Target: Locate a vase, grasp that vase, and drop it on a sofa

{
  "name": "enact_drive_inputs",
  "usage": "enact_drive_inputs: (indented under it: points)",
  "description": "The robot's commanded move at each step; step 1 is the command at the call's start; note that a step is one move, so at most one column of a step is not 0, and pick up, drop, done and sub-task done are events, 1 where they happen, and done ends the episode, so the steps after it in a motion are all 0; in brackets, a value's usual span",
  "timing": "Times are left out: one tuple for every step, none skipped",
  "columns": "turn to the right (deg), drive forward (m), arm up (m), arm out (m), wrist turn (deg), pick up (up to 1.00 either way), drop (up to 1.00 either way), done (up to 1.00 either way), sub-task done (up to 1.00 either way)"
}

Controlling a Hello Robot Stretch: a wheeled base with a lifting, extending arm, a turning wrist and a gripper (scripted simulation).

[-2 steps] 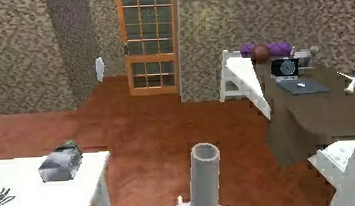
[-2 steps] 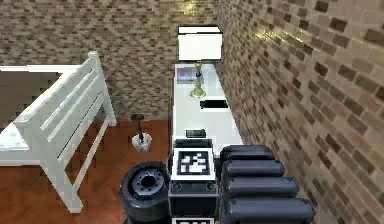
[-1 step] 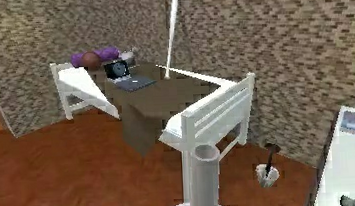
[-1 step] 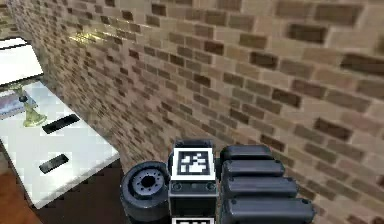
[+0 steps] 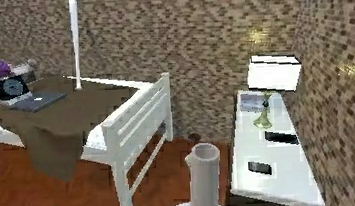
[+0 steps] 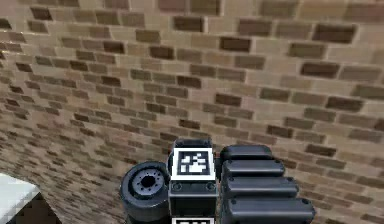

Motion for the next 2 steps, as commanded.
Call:
enact_drive_inputs:
  points:
    - [0.0, 0.35, 0.00, 0.00, 0.0, 0.00, 0.00, 0.00, 0.00]
    - [-45.0, 0.00, 0.00, 0.00, 0.0, 0.00, 0.00, 0.00, 0.00]
